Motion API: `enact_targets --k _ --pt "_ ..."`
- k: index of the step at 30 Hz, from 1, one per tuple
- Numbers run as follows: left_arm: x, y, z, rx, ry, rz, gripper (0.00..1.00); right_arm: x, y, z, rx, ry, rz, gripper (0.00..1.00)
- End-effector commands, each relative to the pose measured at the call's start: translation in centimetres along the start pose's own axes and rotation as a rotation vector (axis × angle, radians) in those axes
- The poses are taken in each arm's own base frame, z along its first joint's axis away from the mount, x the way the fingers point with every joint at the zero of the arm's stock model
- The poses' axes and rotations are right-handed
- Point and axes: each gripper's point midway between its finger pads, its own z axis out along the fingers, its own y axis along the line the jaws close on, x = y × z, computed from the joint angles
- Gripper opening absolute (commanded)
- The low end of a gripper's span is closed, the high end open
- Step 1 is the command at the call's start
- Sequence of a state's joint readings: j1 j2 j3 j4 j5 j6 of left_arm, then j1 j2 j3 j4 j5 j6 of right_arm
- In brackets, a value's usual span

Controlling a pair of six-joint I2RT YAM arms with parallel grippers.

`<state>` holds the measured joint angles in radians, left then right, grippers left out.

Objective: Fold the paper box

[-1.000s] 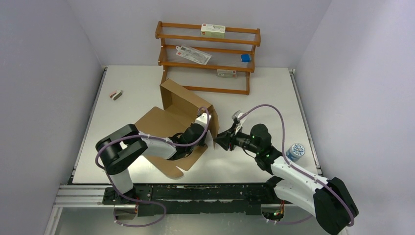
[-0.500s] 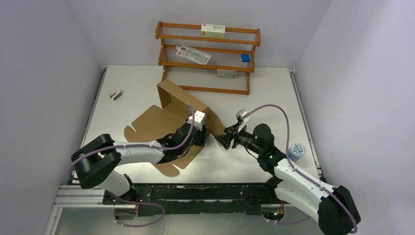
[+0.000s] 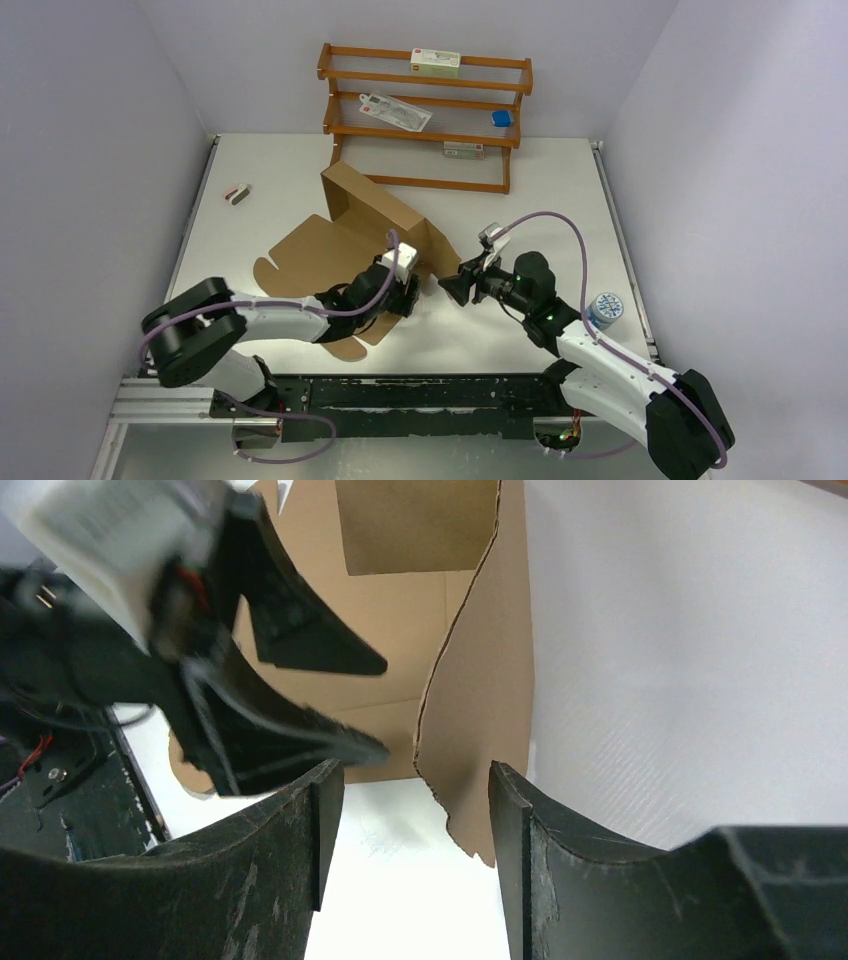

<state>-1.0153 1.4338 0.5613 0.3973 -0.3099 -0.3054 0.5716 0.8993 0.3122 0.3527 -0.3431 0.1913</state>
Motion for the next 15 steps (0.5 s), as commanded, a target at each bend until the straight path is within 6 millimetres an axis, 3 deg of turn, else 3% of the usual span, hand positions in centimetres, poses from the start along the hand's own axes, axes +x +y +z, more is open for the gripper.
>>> enact_targets --k 1,6,15 --pt "1.8 -0.7 1.1 0.022 -0.032 0.08 0.68 -1.0 0.2 0.3 -0.011 -0.039 -0.008 0.59" --pt "1.4 -0.4 2.6 -0.026 -0.107 0.104 0.7 -1.0 0.2 0.3 -0.012 -0.04 -0.017 0.59" --pt "1.7 2.4 4.3 -0.194 -0.155 0.157 0.7 -0.7 0.4 0.3 -0.025 -0.038 -0.016 0.6"
